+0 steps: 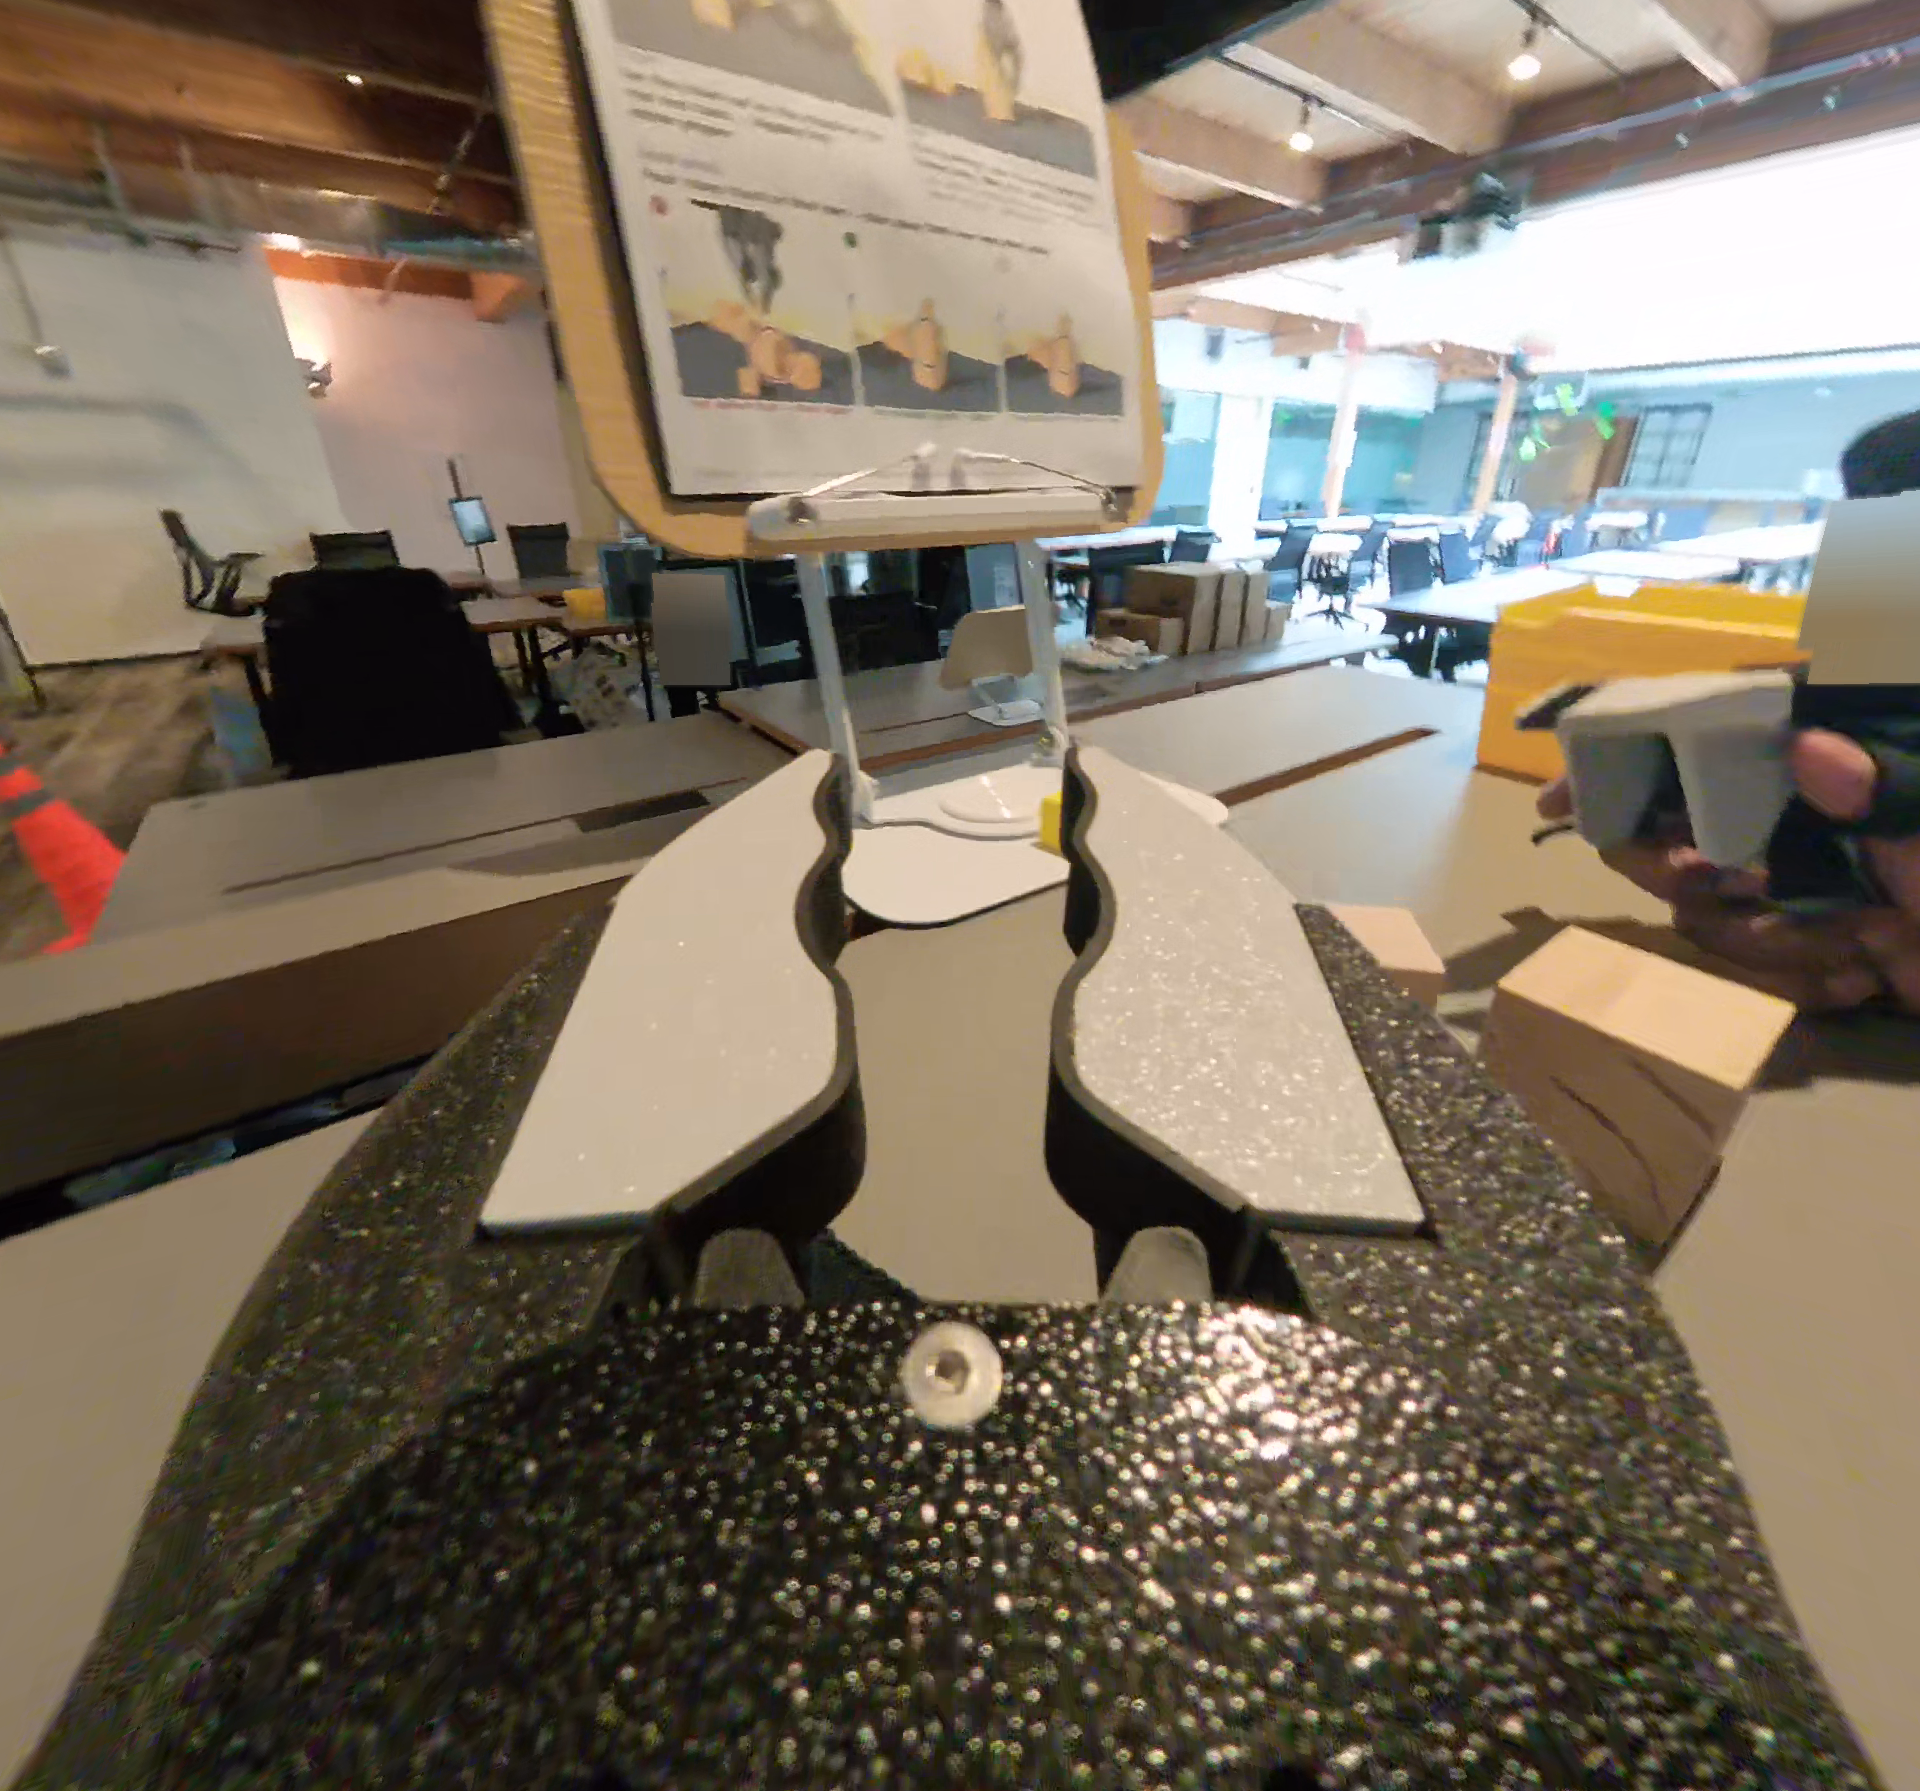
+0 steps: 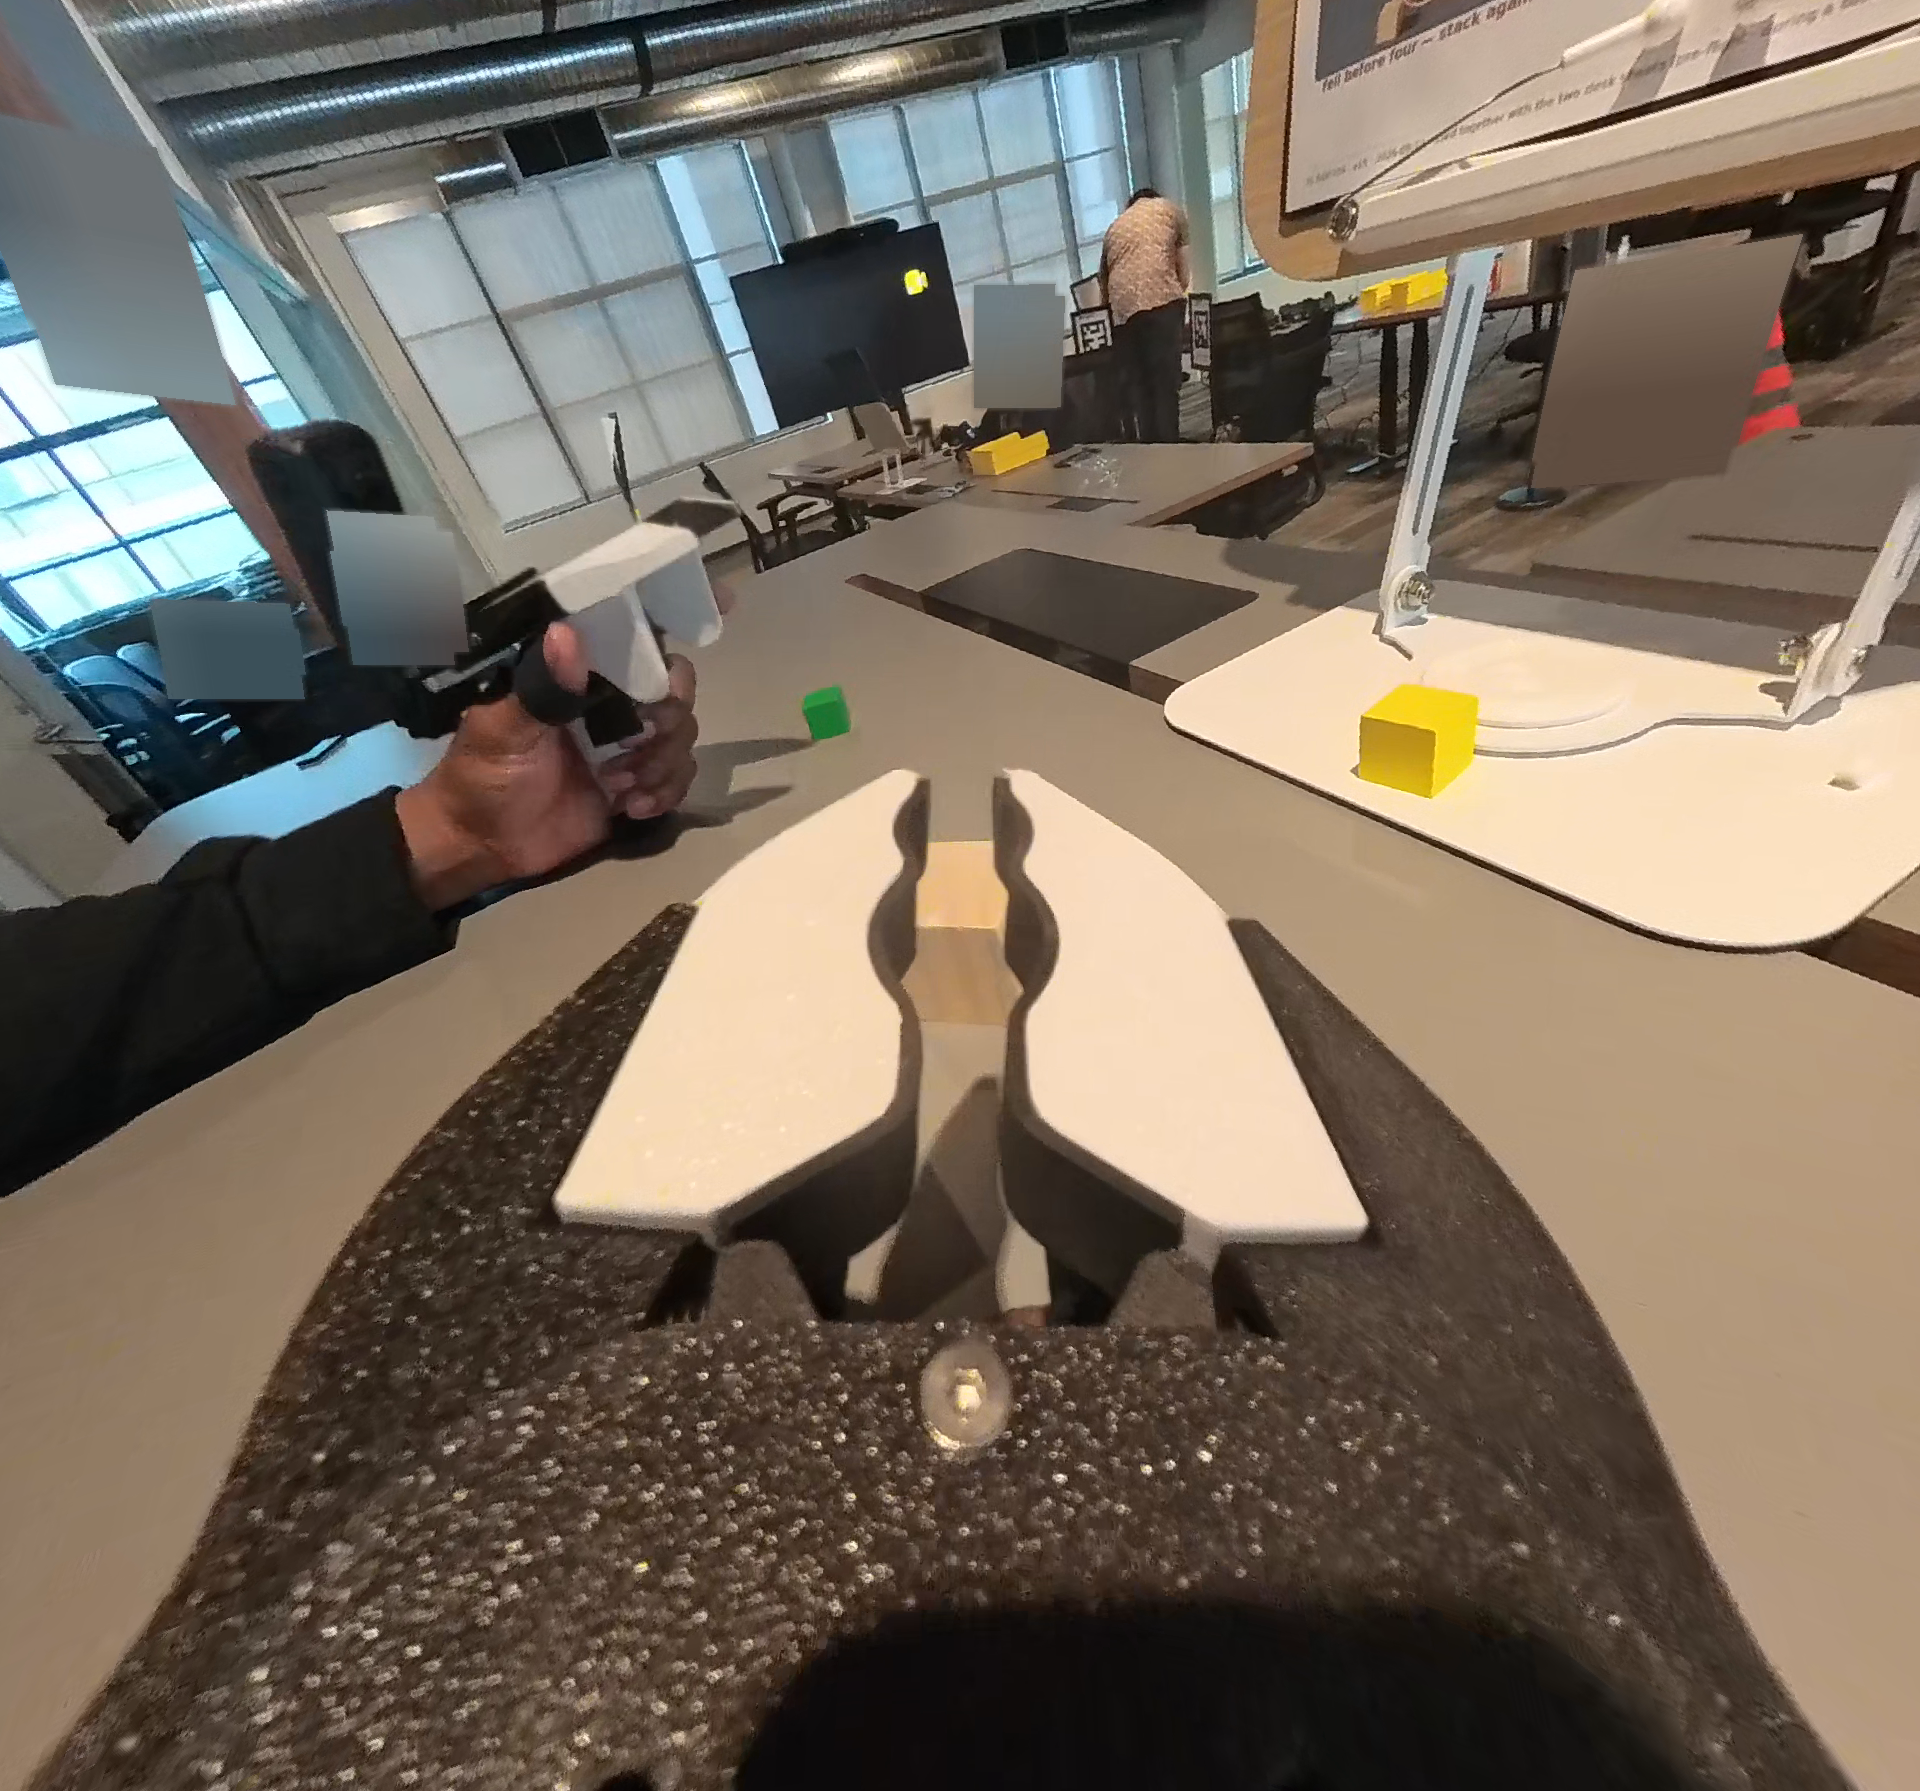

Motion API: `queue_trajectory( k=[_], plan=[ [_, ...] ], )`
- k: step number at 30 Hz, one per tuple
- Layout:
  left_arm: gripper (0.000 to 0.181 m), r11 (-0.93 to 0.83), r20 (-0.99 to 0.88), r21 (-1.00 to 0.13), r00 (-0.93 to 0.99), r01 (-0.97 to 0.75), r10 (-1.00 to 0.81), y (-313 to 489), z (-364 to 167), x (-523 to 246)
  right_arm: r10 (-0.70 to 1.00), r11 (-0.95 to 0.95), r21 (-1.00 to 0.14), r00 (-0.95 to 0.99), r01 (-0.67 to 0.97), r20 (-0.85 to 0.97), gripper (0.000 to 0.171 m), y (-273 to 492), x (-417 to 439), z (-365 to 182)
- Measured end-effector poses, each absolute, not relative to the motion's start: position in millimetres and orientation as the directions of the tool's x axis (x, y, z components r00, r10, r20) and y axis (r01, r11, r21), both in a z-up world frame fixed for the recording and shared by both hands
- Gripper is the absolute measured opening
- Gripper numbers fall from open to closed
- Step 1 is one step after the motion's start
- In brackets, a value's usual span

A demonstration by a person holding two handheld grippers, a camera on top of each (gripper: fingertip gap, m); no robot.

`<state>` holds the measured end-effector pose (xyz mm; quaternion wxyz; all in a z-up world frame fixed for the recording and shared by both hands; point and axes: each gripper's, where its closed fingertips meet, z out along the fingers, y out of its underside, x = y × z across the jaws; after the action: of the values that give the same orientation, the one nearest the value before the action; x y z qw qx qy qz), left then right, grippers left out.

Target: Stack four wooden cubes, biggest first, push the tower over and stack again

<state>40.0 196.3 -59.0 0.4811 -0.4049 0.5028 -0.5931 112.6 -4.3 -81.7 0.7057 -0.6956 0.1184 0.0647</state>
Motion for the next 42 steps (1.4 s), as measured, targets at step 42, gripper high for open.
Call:
queue_trajectory(
  k=[42],
  plan=[
    [0.031, -0.015, 0.025, -0.999, 0.213, 0.048, -0.977, 255, -73, 46, -0.551, -0.597, -0.734, 0.83, -0.323, 0.083, 0.055, 96, 257, -176]
  ],
)
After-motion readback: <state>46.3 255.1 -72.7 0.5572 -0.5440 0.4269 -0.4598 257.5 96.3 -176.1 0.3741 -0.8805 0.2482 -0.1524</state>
